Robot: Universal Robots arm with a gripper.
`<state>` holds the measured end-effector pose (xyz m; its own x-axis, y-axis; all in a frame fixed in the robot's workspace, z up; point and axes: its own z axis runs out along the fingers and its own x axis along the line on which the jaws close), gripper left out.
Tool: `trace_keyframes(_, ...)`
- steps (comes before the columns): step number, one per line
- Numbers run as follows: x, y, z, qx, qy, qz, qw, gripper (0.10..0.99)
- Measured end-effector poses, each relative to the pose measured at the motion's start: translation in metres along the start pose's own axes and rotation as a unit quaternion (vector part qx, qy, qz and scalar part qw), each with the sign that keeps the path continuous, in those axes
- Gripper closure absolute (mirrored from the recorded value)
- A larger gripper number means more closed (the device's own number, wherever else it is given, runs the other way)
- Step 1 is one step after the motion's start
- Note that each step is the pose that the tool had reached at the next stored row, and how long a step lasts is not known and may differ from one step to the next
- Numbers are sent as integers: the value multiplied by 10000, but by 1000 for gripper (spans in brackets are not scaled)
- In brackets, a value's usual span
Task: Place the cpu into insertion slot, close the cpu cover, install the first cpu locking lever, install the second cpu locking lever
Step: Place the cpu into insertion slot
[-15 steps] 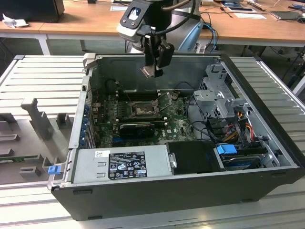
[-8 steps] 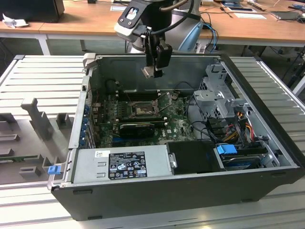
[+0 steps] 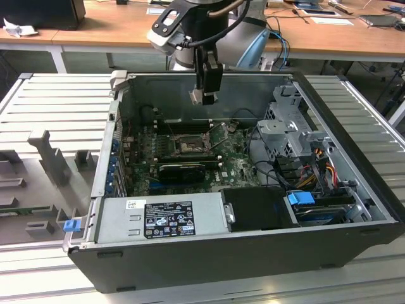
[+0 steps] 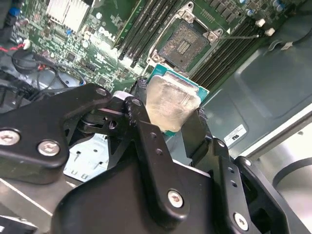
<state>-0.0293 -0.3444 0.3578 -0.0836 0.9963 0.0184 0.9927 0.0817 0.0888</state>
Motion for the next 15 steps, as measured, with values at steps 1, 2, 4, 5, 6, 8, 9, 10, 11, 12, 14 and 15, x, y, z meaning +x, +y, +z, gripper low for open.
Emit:
trace_keyframes(1,0,0,2,-1,-5,61,10000,561)
trace_keyframes(2,0,0,4,-3,-15,163,9999,561)
trace_keyframes(4,0,-1,8,-6,-27,309,9995,561)
trace_keyframes(5,0,-1,11,-8,-42,462,9989,561)
trace_keyframes(6,0,-1,13,-10,-47,532,9986,561)
trace_keyframes(8,0,-1,15,-12,-60,668,9977,561)
trace_keyframes(9,0,-2,17,-14,-68,758,9971,561)
trace_keyframes(10,0,-2,18,-15,-74,825,9966,561)
trace_keyframes(11,0,-2,19,-16,-77,869,9962,561)
trace_keyframes(12,0,-2,22,-18,-87,976,9952,561)
trace_keyframes(14,0,-3,29,-22,-106,1191,9928,561)
trace_keyframes(15,-1,-3,36,-25,-121,1361,9906,561)
